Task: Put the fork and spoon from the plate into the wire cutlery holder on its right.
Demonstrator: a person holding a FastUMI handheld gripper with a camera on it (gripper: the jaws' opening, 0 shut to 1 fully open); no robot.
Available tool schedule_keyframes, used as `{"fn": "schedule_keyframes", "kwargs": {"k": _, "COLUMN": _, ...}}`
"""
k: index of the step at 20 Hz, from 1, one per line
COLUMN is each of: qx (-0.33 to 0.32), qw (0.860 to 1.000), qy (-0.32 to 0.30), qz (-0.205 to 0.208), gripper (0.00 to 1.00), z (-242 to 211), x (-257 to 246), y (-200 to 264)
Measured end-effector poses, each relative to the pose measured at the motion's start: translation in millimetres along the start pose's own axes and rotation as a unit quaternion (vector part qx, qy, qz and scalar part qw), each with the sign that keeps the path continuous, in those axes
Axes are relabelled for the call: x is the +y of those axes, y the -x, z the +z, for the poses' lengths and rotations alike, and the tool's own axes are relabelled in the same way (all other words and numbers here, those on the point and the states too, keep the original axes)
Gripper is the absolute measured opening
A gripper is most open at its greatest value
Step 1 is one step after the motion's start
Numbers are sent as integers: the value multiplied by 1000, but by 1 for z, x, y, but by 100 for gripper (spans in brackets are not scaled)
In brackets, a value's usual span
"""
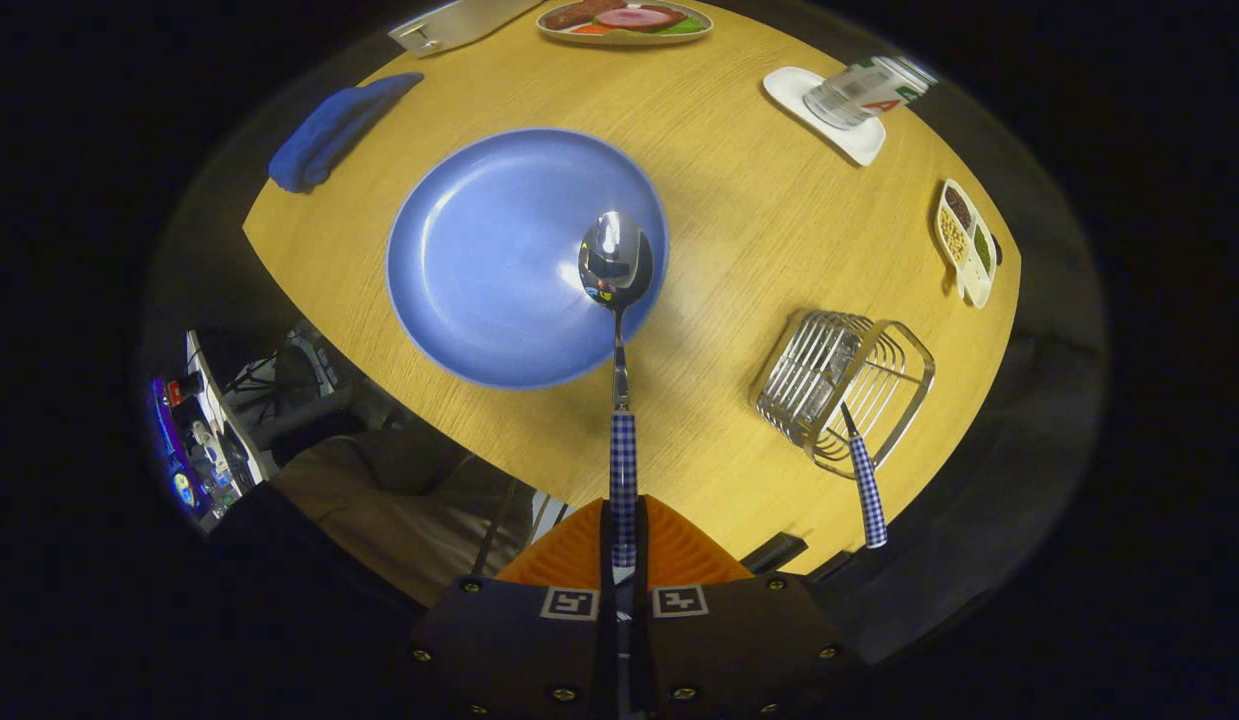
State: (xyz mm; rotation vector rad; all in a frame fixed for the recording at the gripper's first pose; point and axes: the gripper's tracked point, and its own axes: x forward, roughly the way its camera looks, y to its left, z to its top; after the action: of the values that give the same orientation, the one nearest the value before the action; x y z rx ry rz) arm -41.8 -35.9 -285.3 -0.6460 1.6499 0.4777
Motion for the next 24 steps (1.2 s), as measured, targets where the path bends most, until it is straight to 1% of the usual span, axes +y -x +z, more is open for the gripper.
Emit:
{"fn": "schedule_keyframes", "kwargs": {"k": 5, "qx": 32, "qw": 999, "qy": -5, "qz": -16, "gripper": 5, "z": -32, "x": -40, "y": 18}}
{"fn": "schedule_keyframes", "kwargs": {"k": 15, "qx": 84, "qw": 996, "qy": -29, "qz": -2, "gripper": 5, "z": -78, "x": -76, "y": 43}}
{"fn": "schedule_keyframes", "kwargs": {"k": 19, "qx": 109, "qw": 993, "qy": -51, "qz": -4, "gripper": 5, "z": -83, "x": -93, "y": 45}}
{"fn": "schedule_keyframes", "kwargs": {"k": 24, "qx": 128, "qw": 989, "qy": -67, "qz": 0, "gripper": 5, "z": -76, "x": -107, "y": 45}}
